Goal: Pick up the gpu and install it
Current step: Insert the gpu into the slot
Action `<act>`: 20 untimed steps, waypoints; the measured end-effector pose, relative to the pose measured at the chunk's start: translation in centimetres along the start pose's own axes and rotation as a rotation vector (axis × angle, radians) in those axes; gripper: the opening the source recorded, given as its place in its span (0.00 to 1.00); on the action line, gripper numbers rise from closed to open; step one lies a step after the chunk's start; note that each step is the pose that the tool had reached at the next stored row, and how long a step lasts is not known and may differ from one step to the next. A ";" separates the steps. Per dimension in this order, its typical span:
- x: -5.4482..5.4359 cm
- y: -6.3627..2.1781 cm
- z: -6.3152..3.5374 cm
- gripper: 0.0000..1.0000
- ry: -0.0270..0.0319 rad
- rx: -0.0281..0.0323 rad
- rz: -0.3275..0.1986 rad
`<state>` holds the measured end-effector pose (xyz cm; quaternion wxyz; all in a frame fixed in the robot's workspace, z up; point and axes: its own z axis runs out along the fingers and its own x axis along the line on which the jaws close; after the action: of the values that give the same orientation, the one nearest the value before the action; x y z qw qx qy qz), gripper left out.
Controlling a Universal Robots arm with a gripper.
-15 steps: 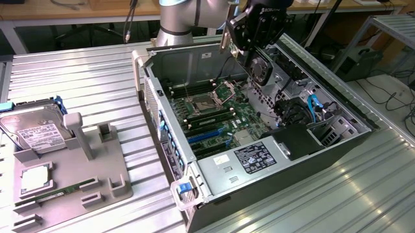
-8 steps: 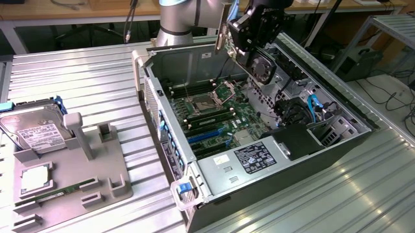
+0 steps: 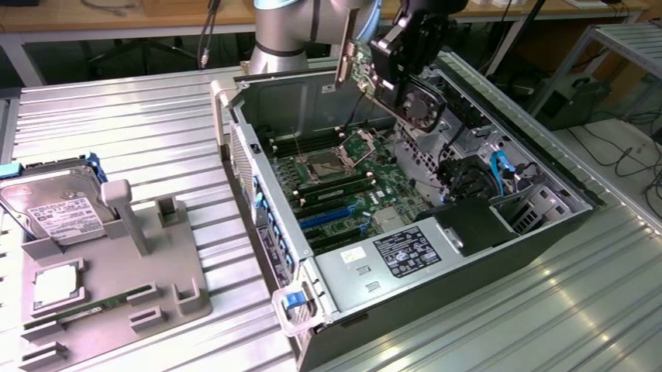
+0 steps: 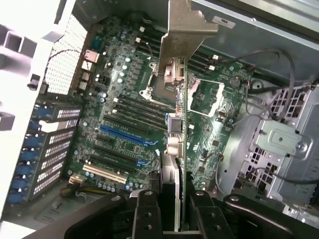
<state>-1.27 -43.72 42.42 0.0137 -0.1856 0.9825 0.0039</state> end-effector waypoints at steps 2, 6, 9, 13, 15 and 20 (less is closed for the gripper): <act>0.0 0.00 0.00 0.28 0.0001 -0.0010 -0.036; 0.0 0.00 0.00 0.28 0.0003 -0.0034 -0.119; 0.0 0.00 0.00 0.28 0.0004 -0.0049 -0.173; 0.0 0.00 0.01 0.28 0.0007 -0.0069 -0.244; 0.0 0.00 0.01 0.28 0.0008 -0.0080 -0.282; 0.0 0.00 0.01 0.28 0.0011 -0.0109 -0.386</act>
<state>-1.27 -43.72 42.41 0.0127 -0.3708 0.9286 0.0065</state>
